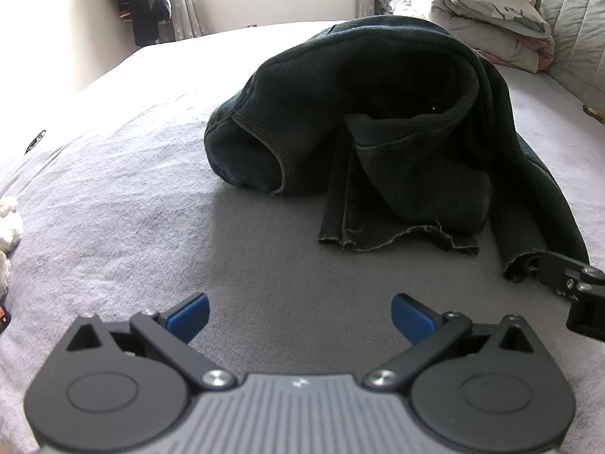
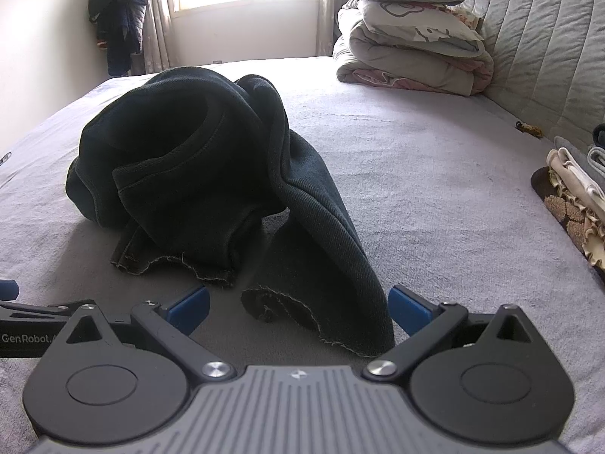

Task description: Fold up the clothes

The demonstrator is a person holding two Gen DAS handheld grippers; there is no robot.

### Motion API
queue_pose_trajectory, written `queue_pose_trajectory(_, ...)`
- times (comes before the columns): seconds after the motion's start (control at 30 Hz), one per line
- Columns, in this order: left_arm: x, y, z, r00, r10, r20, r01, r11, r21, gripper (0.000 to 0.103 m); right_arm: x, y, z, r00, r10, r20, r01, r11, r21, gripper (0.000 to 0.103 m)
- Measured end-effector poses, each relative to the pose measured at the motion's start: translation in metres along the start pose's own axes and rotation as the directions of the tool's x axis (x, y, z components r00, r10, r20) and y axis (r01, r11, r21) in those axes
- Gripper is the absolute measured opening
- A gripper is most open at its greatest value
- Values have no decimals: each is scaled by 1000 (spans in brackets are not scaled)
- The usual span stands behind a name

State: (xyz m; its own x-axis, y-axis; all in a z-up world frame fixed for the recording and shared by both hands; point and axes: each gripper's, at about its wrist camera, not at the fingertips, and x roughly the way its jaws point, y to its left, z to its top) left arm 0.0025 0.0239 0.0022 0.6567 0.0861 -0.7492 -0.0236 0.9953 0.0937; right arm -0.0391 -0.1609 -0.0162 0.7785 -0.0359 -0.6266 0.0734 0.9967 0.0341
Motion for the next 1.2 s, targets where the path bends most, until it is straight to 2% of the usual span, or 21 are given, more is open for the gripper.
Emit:
queue_pose_trajectory(0.4,2,11,10,1000,-21,3,21,999,-27,103,1,0,5,1000,-7,29,7,1000,-1,103)
queue_pose_trajectory(0.53,10,18,21,999,-37,-18,36,998,-53,103,4,1,18,999,17,44,-18,1000,6,103)
queue_pose_trajectory(0.67,16,30,31,999,-48,-1,48,996,-70,103,6,1,34,997,40,61,-40,999,5,103)
queue_pose_trajectory(0.77,21,38,36,999,-54,6,54,995,-83,103,9,0,43,996,47,69,-48,999,13,95)
queue_pose_trajectory(0.93,33,51,44,994,-106,-2,106,990,-98,103,24,-5,56,991,130,24,-132,985,110,83)
queue_pose_trajectory(1.2,35,51,38,991,-134,-7,134,990,-47,103,39,13,75,977,211,22,-212,966,151,77)
